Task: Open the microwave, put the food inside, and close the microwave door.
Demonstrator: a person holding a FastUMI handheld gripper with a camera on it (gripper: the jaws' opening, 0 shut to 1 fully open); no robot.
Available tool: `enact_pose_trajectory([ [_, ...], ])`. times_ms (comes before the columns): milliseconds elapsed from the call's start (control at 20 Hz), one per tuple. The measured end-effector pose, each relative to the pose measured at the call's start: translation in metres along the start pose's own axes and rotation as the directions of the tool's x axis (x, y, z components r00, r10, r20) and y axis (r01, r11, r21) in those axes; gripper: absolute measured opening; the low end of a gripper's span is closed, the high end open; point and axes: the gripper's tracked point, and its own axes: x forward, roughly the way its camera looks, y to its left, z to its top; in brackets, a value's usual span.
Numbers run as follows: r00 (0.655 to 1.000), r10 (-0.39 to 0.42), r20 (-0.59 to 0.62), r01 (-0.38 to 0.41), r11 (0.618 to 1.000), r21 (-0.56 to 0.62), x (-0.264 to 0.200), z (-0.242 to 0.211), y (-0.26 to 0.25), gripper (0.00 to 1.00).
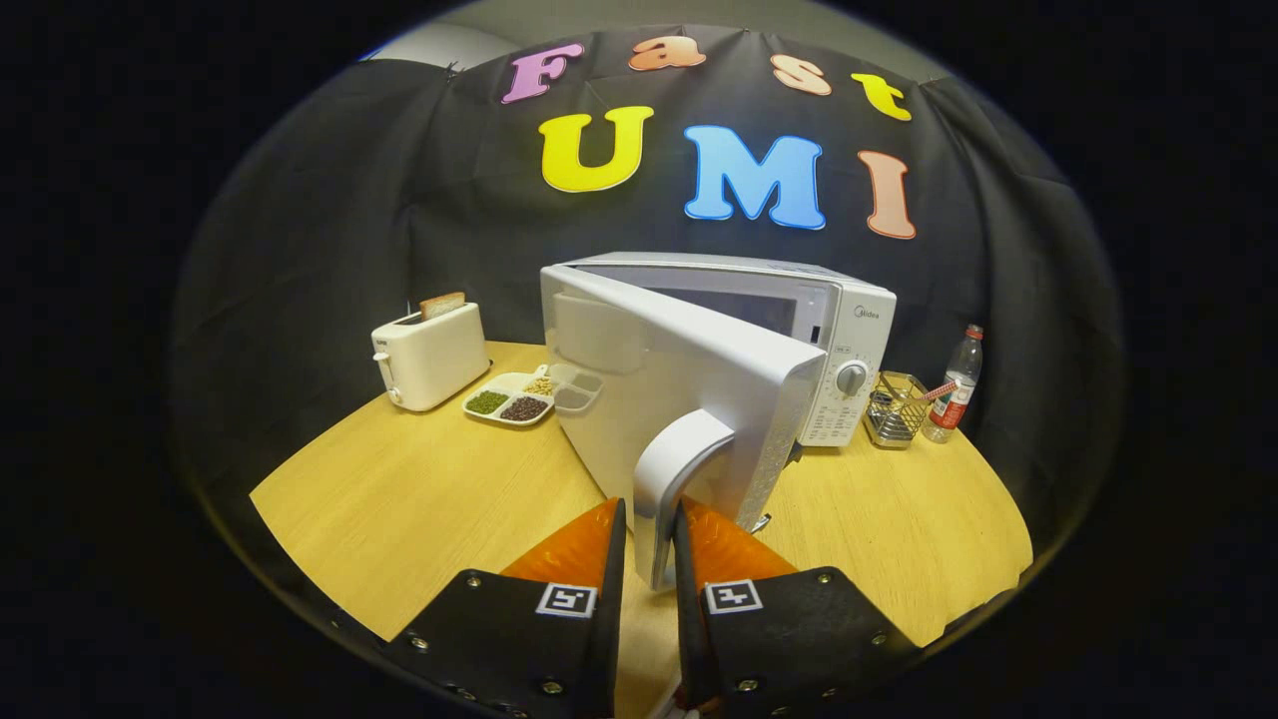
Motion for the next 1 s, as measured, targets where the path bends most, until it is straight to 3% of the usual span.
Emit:
enact_pose_trajectory([
  [650,1.000,0.024,0.016,-0.024,1.000,0.010,-0.017,-0.016,0.093,0.26],
  [1000,0.990,0.142,0.016,-0.141,0.988,-0.066,-0.021,-0.022,0.142,0.25],
])
